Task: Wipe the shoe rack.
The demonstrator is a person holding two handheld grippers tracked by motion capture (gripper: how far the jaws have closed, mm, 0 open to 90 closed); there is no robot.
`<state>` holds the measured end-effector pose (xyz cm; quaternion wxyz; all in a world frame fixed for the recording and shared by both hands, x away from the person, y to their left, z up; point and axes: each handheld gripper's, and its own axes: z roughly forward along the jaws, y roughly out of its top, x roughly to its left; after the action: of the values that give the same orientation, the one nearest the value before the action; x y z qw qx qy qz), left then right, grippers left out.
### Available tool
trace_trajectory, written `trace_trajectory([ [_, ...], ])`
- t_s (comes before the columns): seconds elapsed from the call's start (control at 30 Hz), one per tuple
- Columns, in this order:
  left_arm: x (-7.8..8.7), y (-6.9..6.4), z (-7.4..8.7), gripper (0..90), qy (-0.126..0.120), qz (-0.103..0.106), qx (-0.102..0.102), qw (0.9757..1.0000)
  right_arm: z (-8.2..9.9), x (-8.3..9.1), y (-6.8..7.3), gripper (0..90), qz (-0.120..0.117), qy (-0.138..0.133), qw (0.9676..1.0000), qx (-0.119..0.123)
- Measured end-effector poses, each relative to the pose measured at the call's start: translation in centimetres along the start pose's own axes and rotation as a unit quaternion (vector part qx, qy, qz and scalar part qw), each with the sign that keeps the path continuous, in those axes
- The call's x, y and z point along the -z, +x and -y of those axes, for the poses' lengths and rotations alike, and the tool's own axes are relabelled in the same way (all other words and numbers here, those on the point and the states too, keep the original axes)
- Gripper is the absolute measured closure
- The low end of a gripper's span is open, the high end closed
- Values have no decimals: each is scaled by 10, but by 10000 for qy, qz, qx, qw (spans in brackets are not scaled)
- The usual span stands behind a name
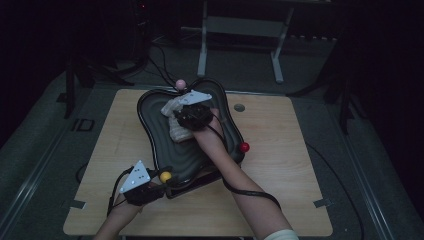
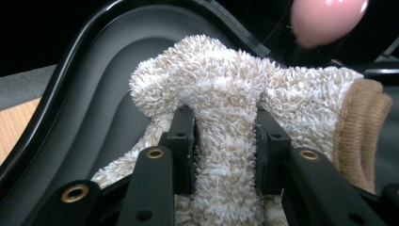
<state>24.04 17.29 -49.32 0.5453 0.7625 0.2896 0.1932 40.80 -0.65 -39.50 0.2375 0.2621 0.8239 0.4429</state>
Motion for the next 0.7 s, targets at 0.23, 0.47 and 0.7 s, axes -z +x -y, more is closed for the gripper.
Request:
trace_trajectory([
  [0.23,0,0,0,599,21,1,-15,10000,17,11,7,653,-112,6,9999,103],
  [0.47,0,0,0,599,10,-11,-11,10000,34,20,20,650,-173,-21,9996,209],
  [0.7,0,-1,0,599,-13,-15,2,10000,49,29,30,649,-216,-2,9994,274],
])
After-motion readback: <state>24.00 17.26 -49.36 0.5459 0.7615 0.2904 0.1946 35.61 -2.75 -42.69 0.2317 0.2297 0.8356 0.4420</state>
